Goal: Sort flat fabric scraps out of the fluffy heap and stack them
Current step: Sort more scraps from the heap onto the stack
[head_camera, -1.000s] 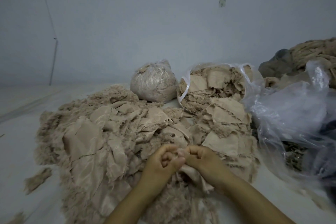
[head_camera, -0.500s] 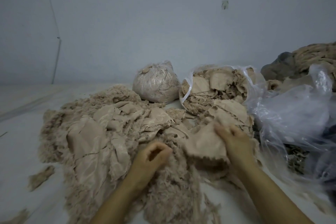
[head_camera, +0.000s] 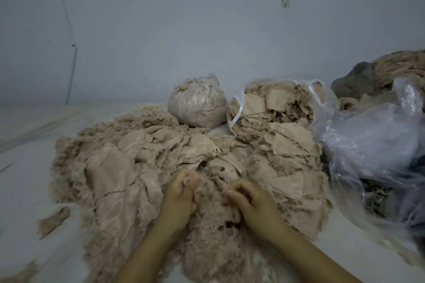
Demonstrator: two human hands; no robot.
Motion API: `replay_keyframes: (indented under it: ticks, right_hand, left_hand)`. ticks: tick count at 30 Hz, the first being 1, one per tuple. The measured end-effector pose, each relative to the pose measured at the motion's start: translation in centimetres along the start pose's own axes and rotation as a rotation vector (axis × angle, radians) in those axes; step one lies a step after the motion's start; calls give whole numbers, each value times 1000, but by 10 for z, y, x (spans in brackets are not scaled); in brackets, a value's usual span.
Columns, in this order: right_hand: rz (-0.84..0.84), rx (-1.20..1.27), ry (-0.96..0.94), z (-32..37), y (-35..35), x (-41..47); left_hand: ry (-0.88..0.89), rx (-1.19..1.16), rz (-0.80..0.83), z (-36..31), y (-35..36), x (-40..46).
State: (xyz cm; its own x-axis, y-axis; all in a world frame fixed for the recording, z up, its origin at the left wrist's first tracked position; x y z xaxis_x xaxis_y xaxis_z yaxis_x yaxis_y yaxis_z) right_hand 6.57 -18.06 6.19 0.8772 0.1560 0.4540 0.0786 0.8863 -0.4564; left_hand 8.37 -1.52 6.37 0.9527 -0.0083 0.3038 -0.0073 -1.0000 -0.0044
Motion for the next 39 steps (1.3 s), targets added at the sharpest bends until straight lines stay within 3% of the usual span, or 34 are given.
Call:
replay_keyframes:
  ticks: [3,5,6,8,12,15,18,21,23,26,29,32,35,37,39]
  right_hand:
    - [183,-78,-126,9,5,-5]
    - [347,-207,-220,10,24,-12]
    - [350,-230,-242,11,29,-14]
    - [214,-197,-226,12,29,-12]
    - [-94,100,145,-14,9,-6]
    - [-154,249,289,-27,3,-5]
    - [-53,275,208,-15,3,-4]
    - [-7,60,-44,4,5,-7]
    - [-51,22,-99,9,8,-9]
    - [-147,258,168,-9,4,-8]
    - [-201,286,320,-25,-1,-8]
    - [-216,266,357,-29,0,-9]
    - [-126,310,386,-27,6,-9]
    - [1,305,367,-22,9,-9]
    - [73,118,281,-16,9,-10]
  left_hand:
    - [-51,-26,-43,6,-8,4]
    - [-57,103,18,10,-5,3]
    - [-17,202,52,8,-3,1]
    - [101,293,172,-1,6,-3]
    - [62,315,454,0,21,-18]
    - [175,444,258,0,23,-16]
    - [40,199,57,3,12,-8]
    - [-71,101,145,8,15,-8]
    - [-79,79,197,7,22,-12]
    - [-113,-15,194,7,23,-16]
    - [0,294,256,3,24,-18]
    - [147,436,73,3,20,-13]
    - [-60,164,-139,15,1,-5]
    - [-206,29,-137,25,-5,-2]
    - [-264,14,-55,29,1,-3]
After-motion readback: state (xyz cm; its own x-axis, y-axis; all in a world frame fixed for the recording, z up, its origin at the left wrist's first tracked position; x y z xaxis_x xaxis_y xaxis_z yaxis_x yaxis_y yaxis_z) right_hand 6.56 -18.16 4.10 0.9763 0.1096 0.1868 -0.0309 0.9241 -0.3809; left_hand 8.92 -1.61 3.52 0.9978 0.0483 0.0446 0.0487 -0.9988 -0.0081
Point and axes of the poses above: each hand's wrist, its own x-axis towards the middle knuckle, its own y-axis out of the palm, z = x × y, the point moved 6 cm from there along x, towards the middle knuckle
